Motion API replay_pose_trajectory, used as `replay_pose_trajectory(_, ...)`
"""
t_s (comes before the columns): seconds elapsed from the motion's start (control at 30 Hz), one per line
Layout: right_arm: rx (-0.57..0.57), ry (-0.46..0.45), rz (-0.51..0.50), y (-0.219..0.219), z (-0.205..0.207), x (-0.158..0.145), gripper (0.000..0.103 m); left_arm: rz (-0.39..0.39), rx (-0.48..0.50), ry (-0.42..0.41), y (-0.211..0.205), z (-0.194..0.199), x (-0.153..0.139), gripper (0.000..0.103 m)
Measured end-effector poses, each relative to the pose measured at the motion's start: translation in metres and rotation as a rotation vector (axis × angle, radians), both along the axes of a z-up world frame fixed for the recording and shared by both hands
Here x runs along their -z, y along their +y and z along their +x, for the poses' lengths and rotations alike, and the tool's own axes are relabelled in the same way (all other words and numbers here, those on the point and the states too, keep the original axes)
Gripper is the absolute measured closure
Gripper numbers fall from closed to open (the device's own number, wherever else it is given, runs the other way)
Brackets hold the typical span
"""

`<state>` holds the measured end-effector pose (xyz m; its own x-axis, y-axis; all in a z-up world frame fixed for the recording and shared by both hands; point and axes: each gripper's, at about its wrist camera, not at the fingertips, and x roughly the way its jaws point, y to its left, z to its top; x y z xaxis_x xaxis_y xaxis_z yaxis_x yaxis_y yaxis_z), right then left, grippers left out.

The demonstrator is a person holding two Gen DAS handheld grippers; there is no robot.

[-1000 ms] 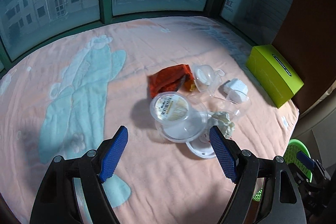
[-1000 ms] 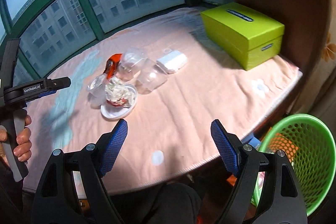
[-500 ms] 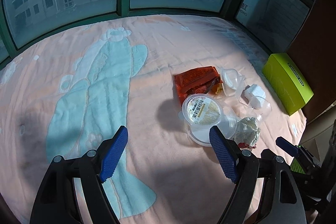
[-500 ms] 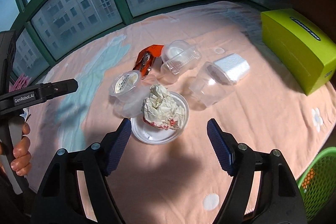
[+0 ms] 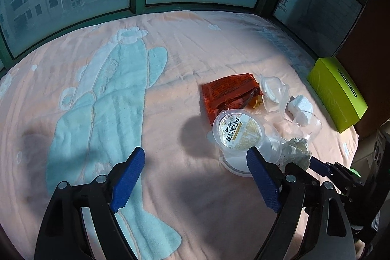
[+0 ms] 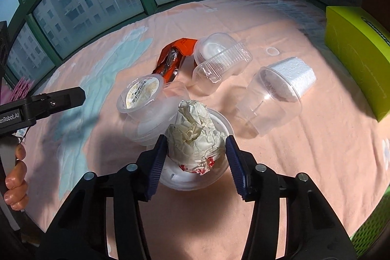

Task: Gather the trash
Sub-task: 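Grasp the crumpled tissue with the right tool while the left tool grasps the round tub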

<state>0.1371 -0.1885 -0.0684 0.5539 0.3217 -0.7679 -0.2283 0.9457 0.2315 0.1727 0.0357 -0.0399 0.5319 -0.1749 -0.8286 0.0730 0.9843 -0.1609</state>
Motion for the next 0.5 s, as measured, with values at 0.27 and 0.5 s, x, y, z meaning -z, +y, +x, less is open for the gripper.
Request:
replay_pose_trajectory(0.27,0.035,-0.038,0.049,-0.021,-0.021,-0.019,0.056,0.019,0.07,0.011,-0.023,0.014,0.011,0.016)
replay_pose_trajectory(0.5,0.093,-0.078,0.059,-0.049,-0.045,-0.04,0.056,0.07,0.151,0.02,-0.051,0.031,0.025,0.015)
